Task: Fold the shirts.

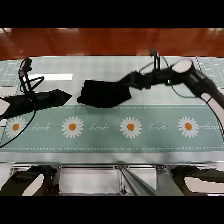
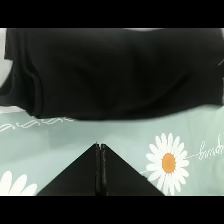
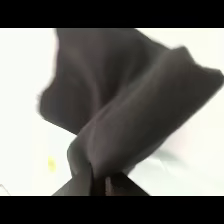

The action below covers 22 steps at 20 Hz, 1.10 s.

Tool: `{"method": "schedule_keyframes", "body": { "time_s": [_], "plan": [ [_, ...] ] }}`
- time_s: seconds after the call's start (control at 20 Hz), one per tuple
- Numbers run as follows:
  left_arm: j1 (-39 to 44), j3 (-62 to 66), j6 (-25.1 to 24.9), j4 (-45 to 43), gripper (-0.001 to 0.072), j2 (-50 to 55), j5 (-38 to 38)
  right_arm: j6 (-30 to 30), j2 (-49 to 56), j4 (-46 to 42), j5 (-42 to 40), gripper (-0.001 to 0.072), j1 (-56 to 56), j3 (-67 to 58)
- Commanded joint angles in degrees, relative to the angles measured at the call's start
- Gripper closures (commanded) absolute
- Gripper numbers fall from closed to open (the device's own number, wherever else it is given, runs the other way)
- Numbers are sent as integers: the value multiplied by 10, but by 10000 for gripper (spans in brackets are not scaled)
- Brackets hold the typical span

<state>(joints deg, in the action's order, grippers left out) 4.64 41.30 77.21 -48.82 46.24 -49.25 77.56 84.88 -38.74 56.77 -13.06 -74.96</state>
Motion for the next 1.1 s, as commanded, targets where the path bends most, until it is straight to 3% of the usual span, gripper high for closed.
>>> {"method": "schedule_keyframes", "body": {
  "time_s": [0.0, 0.15, 0.3, 1.05],
  "plan": [
    [0, 0, 0, 0, 681, 1, 9, 99, 16, -147, 67, 685, -15, -207],
    [0, 0, 0, 0, 680, 1, 7, 138, 29, -221, 162, 685, 21, -331],
    [0, 0, 0, 0, 680, 1, 6, 143, 23, -235, 256, 685, 88, -390],
    [-90, 7, 0, 0, 680, -9, 11, 148, -106, -227, 497, 687, 594, -400]
  ]
}}
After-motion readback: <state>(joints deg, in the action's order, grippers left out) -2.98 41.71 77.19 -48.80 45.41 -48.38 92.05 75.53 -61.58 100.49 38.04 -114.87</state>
